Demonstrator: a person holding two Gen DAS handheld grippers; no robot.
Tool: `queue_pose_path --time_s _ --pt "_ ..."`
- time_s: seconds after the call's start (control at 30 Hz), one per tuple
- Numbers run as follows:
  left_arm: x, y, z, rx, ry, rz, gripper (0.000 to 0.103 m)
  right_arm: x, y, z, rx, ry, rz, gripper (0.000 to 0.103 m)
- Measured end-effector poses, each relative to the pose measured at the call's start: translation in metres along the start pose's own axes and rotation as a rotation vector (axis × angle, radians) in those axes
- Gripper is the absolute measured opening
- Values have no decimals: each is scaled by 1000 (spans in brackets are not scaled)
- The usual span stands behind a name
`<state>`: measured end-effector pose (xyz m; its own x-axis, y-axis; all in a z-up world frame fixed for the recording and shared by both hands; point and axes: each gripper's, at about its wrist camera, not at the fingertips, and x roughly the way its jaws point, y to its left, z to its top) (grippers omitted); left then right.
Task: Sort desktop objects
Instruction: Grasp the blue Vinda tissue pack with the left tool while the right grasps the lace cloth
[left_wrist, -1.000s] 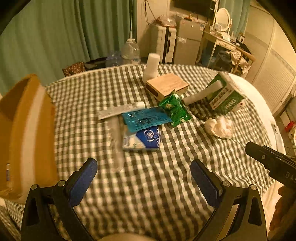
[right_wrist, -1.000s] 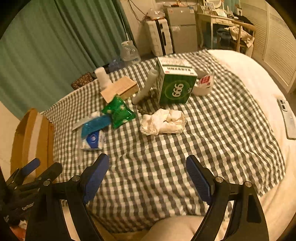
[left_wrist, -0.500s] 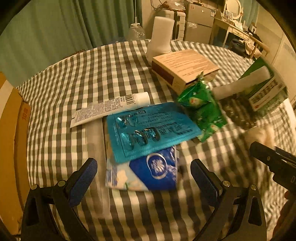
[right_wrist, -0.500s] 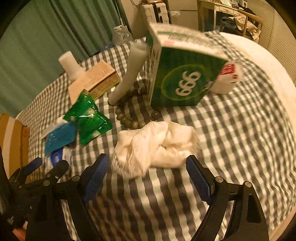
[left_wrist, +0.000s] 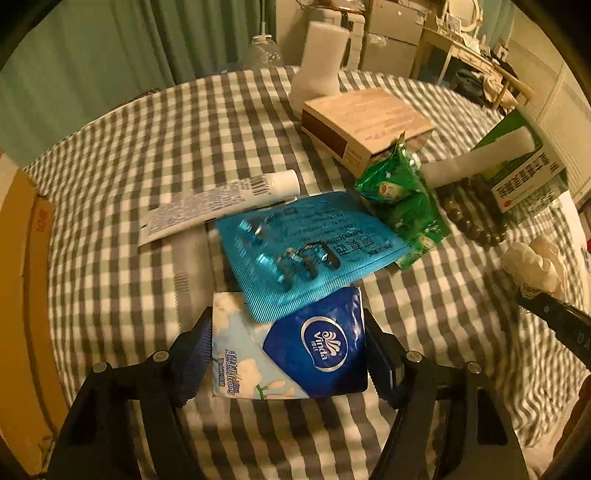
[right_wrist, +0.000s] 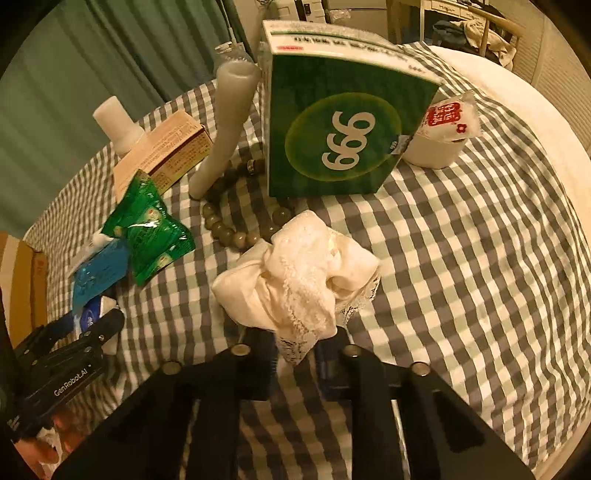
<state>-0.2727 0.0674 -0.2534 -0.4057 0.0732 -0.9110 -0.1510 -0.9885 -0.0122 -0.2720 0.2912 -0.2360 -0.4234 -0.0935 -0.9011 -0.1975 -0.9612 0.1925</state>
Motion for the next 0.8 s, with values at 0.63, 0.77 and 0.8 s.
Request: queue_pose_path --time_s 0.63,0.77,0.8 --pt "-158 -3 -3 46 -193 -12 75 -123 35 -11 -45 -149 47 13" --pt "-187 1 -10 43 -222 -13 75 -154 48 -18 -74 -189 51 13" --pt "-196 2 -12 52 -231 13 75 -163 52 -20 -85 -197 58 13"
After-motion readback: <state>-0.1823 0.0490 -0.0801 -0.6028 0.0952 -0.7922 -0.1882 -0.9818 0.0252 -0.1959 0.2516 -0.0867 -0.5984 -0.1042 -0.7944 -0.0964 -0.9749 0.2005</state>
